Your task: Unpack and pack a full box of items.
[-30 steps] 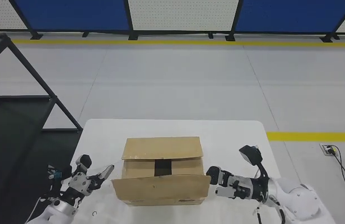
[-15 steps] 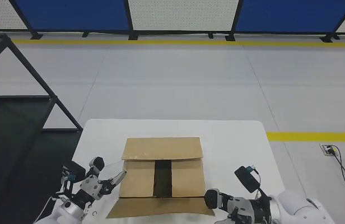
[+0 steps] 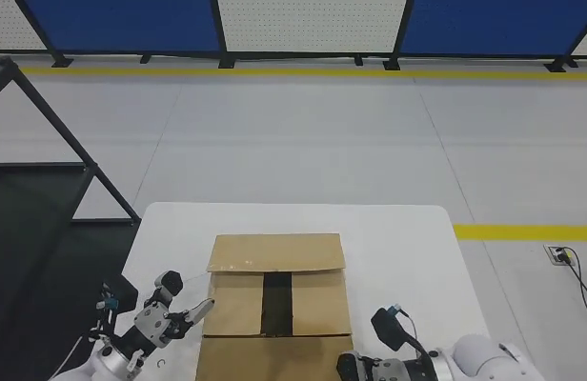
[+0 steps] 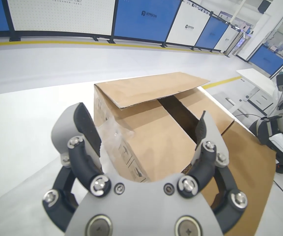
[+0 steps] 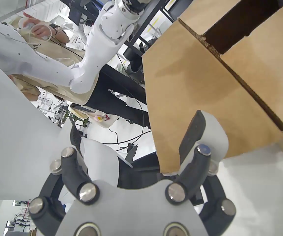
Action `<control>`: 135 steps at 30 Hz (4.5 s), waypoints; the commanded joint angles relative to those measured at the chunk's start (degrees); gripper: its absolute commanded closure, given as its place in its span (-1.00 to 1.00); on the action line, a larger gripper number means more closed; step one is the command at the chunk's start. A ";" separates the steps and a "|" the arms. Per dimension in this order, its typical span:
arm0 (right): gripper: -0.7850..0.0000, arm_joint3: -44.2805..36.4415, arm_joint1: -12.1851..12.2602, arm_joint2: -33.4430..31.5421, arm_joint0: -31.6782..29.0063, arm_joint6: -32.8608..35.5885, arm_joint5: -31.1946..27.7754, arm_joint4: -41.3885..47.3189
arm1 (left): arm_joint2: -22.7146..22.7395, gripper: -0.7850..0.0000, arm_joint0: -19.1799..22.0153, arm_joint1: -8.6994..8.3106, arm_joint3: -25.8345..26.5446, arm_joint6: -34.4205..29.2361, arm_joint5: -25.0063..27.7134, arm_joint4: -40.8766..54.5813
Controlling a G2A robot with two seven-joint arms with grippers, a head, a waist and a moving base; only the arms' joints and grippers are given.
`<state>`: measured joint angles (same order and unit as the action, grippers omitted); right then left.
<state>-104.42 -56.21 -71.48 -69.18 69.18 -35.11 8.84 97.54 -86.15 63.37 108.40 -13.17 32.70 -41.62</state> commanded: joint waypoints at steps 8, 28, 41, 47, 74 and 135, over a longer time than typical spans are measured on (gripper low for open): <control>-1.00 2.55 0.89 5.59 2.73 -0.39 -0.38 -1.37 | 0.70 -1.00 0.55 -0.30 -1.14 -2.38 -0.15 3.74; -1.00 -0.71 2.43 2.35 6.13 -4.52 2.42 4.88 | 1.83 -1.00 -0.05 -0.80 -1.19 -3.28 -0.01 5.24; -1.00 6.59 1.42 1.65 12.01 -18.32 23.33 11.87 | 4.77 -1.00 -1.95 -1.01 -0.51 -0.95 0.30 7.15; -1.00 6.59 1.40 1.69 11.88 -18.62 23.46 11.89 | 4.77 -1.00 -1.95 -1.01 -0.51 -0.95 0.30 7.15; -1.00 19.40 -4.38 13.68 25.64 -31.74 31.58 16.27 | 5.83 -1.00 -2.42 -1.32 -0.47 0.96 1.13 6.49; -1.00 58.42 -23.45 33.21 53.25 -53.57 42.74 15.44 | 9.61 -1.00 -9.23 -1.29 1.03 5.65 2.12 6.77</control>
<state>-46.33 -79.50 -38.30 -15.98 15.68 7.67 24.44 107.20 -95.40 62.08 109.46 -7.45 34.79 -34.82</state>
